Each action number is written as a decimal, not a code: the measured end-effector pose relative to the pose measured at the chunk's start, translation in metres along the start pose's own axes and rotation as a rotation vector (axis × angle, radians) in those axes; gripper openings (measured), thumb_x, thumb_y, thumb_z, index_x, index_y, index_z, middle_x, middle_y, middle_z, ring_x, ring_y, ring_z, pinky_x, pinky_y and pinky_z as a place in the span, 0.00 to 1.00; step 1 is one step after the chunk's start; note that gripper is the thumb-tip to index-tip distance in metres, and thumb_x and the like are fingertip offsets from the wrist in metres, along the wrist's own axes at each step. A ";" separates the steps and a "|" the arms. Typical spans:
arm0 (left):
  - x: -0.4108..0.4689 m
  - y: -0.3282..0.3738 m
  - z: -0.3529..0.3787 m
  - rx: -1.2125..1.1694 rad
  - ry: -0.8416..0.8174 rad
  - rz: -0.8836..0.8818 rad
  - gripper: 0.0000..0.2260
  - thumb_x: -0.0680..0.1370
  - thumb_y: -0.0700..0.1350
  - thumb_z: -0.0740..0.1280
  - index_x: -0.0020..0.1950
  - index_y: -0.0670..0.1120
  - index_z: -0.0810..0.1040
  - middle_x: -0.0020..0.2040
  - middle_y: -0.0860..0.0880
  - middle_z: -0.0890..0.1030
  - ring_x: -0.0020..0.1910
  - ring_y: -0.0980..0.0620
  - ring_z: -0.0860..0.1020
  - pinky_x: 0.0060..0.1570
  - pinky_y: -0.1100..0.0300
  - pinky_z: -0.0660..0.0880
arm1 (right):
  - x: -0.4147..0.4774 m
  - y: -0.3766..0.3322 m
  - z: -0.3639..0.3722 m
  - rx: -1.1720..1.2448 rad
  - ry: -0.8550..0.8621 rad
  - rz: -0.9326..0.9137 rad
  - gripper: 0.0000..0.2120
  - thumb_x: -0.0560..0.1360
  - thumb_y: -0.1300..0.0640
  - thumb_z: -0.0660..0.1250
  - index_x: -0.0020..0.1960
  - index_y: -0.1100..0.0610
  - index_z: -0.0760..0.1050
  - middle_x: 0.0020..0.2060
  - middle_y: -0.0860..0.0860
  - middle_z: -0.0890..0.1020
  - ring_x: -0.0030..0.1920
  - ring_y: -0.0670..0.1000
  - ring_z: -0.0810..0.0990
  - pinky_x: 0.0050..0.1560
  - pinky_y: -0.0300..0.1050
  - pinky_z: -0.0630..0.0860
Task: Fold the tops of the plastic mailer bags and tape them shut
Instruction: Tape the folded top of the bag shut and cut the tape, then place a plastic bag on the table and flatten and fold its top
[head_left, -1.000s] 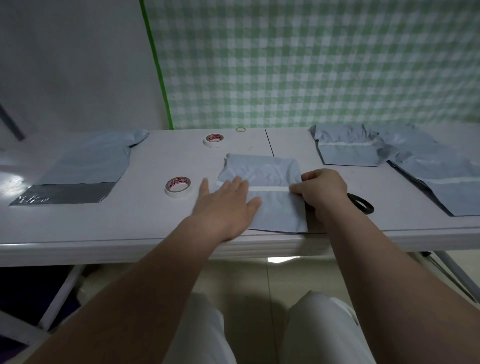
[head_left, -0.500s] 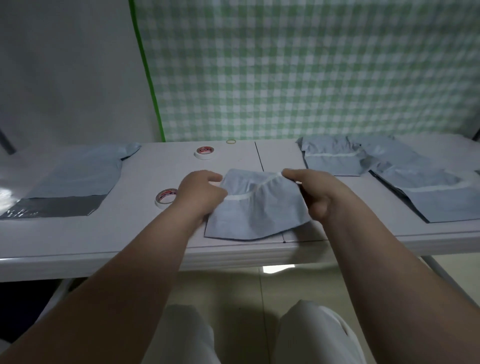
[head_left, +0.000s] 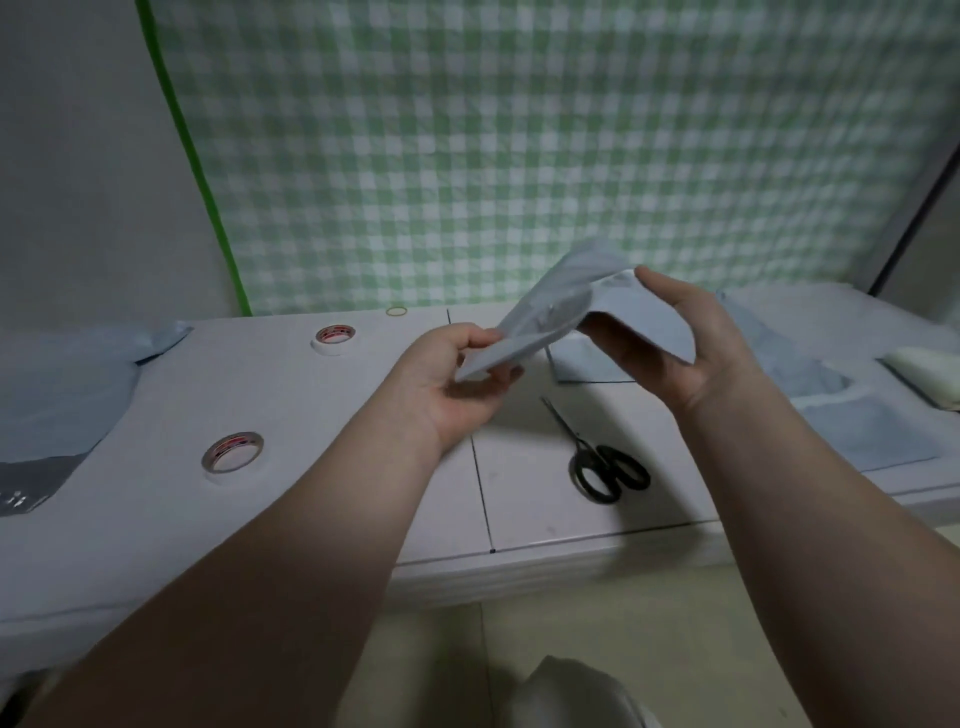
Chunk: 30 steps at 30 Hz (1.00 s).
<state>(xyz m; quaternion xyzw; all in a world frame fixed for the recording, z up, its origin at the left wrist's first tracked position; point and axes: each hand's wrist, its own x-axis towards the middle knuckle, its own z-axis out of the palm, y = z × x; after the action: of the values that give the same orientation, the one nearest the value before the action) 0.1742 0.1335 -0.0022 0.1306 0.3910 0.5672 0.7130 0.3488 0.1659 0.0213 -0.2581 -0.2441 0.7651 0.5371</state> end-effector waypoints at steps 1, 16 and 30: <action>0.009 -0.003 0.008 -0.011 -0.014 -0.006 0.04 0.77 0.34 0.62 0.49 0.35 0.75 0.44 0.39 0.75 0.48 0.46 0.74 0.22 0.68 0.71 | 0.004 -0.007 -0.006 0.007 0.004 -0.007 0.17 0.81 0.56 0.58 0.61 0.68 0.71 0.51 0.64 0.81 0.50 0.60 0.82 0.46 0.58 0.81; 0.134 -0.036 0.062 0.500 0.020 0.155 0.25 0.74 0.23 0.60 0.65 0.45 0.75 0.54 0.42 0.77 0.46 0.44 0.80 0.45 0.51 0.80 | 0.079 -0.072 -0.087 -0.856 0.327 -0.132 0.08 0.78 0.60 0.63 0.40 0.59 0.74 0.33 0.54 0.78 0.33 0.50 0.76 0.32 0.39 0.73; 0.137 -0.045 0.060 1.626 0.117 0.426 0.18 0.74 0.34 0.62 0.61 0.49 0.76 0.70 0.44 0.70 0.67 0.43 0.69 0.65 0.54 0.68 | 0.097 -0.040 -0.077 -2.329 0.568 -0.114 0.17 0.76 0.62 0.60 0.65 0.59 0.71 0.61 0.56 0.72 0.63 0.58 0.71 0.54 0.48 0.70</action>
<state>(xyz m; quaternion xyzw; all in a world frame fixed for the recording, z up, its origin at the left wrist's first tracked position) 0.2556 0.2596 -0.0472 0.6449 0.6811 0.2371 0.2532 0.3991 0.2776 -0.0236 -0.7371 -0.6736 -0.0241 0.0490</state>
